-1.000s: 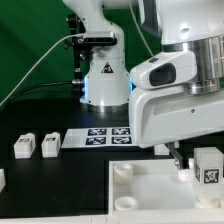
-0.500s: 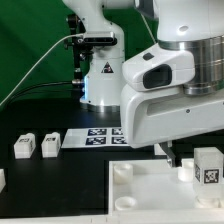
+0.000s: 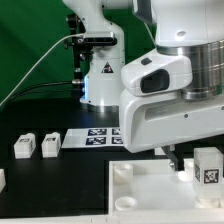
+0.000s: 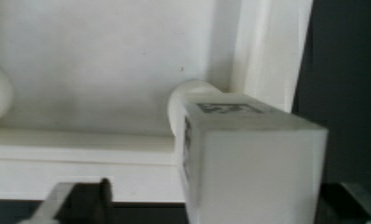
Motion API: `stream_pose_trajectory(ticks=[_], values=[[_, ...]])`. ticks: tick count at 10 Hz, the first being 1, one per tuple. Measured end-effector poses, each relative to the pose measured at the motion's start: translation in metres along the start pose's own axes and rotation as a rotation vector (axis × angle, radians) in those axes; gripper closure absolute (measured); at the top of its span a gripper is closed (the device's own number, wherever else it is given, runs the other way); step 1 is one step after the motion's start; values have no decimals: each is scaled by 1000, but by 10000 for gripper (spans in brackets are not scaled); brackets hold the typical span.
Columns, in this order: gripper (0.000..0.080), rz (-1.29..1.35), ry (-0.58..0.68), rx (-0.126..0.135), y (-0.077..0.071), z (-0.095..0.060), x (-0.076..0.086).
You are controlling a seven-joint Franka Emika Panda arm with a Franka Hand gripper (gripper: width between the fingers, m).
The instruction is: Assemble one leg
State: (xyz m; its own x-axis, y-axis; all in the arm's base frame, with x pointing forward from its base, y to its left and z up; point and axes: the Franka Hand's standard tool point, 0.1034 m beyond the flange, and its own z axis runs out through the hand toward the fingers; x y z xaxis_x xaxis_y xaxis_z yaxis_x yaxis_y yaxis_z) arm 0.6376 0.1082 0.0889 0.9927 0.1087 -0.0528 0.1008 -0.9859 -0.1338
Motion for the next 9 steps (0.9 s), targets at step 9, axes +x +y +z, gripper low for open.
stream_pose_trajectory(ticks=[9], values=[[508, 912, 38, 31, 4, 2, 3]])
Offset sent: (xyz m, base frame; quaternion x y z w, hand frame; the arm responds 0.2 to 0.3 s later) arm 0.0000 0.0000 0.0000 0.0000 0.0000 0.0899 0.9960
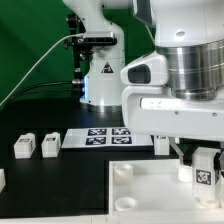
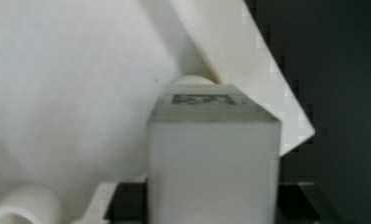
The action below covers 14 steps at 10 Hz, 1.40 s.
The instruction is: Assemble one leg
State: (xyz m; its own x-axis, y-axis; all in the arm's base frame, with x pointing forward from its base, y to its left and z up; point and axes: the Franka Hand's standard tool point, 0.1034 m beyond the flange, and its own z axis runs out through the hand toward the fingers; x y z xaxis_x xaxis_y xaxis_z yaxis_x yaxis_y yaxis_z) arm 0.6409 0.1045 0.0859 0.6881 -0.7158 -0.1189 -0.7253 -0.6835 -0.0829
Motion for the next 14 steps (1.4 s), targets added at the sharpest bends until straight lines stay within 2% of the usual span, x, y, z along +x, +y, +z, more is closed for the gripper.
stream_pose_trajectory(ticks=[2, 6, 8, 9, 10, 11, 12, 13, 14], values=[[508, 334, -10, 37, 4, 1, -1], [508, 733, -26, 22, -1, 1, -10], [508, 741, -27, 22, -1, 1, -10], [431, 736, -27, 21, -1, 2, -11], [431, 654, -25, 17, 0, 4, -12], [247, 541, -34, -2, 2, 10, -19], [180, 468, -44, -32, 3, 13, -24], [180, 326, -46, -48, 2, 12, -27], [156, 244, -54, -51, 1, 12, -31]])
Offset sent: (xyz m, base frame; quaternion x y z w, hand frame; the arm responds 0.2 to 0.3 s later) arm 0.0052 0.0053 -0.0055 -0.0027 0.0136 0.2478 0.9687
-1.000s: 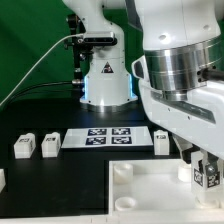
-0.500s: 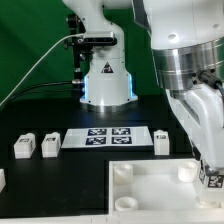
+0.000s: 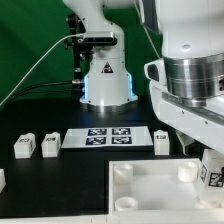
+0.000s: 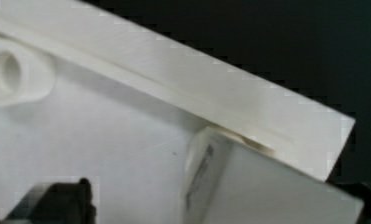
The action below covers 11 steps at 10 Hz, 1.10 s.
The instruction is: Assemble one leg
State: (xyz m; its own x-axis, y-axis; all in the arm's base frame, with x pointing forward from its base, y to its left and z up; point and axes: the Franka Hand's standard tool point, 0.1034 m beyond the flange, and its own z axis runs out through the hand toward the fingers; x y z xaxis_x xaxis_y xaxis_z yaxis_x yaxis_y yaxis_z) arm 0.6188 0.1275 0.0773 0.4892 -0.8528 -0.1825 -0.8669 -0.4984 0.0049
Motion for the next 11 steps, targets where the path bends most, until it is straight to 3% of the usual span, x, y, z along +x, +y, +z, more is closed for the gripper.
stream_pose_trajectory(ticks=[3, 4, 6, 7, 8, 10, 11], values=[[150, -330, 3, -3, 1, 1, 2], [150, -501, 19, -16, 1, 1, 3], [150, -728, 48, -3, 0, 2, 11], [272, -730, 47, -4, 0, 2, 10], [272, -710, 45, -1, -1, 2, 9], [510, -694, 44, 0, 0, 2, 9], [510, -575, 41, 5, -1, 2, 8]])
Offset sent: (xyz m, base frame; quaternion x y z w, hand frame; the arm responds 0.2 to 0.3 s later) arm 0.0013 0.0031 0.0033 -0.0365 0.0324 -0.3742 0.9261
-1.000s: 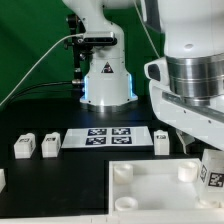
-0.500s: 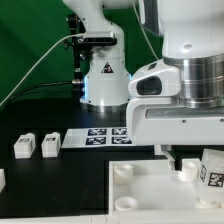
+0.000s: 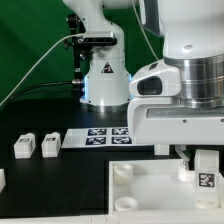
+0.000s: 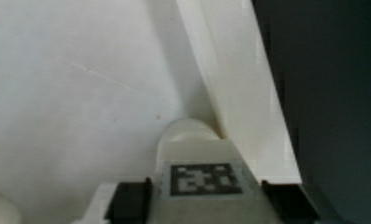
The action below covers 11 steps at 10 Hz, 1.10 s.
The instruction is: Assemble one leg
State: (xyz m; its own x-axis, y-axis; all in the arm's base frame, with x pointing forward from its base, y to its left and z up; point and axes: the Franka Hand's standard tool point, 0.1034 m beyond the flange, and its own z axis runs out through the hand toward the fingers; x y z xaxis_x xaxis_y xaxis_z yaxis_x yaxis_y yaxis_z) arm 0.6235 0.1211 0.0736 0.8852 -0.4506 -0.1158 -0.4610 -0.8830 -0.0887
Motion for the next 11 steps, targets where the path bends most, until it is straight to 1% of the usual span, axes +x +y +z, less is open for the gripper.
stream_pose_trajectory(ticks=[2, 4, 5, 6, 7, 8, 9, 10, 11], values=[[509, 199, -2, 3, -1, 0, -1], [509, 481, -11, 27, 0, -4, 4], [509, 703, -17, 37, -3, -6, 4], [509, 873, -23, 58, -5, -6, 6], [508, 978, -14, 86, -3, -5, 10], [508, 1143, -26, 89, -4, 0, 7], [508, 1248, -28, 87, -7, 2, 5], [508, 1300, -25, 91, -9, 3, 5], [508, 1391, -24, 105, -12, 4, 5]])
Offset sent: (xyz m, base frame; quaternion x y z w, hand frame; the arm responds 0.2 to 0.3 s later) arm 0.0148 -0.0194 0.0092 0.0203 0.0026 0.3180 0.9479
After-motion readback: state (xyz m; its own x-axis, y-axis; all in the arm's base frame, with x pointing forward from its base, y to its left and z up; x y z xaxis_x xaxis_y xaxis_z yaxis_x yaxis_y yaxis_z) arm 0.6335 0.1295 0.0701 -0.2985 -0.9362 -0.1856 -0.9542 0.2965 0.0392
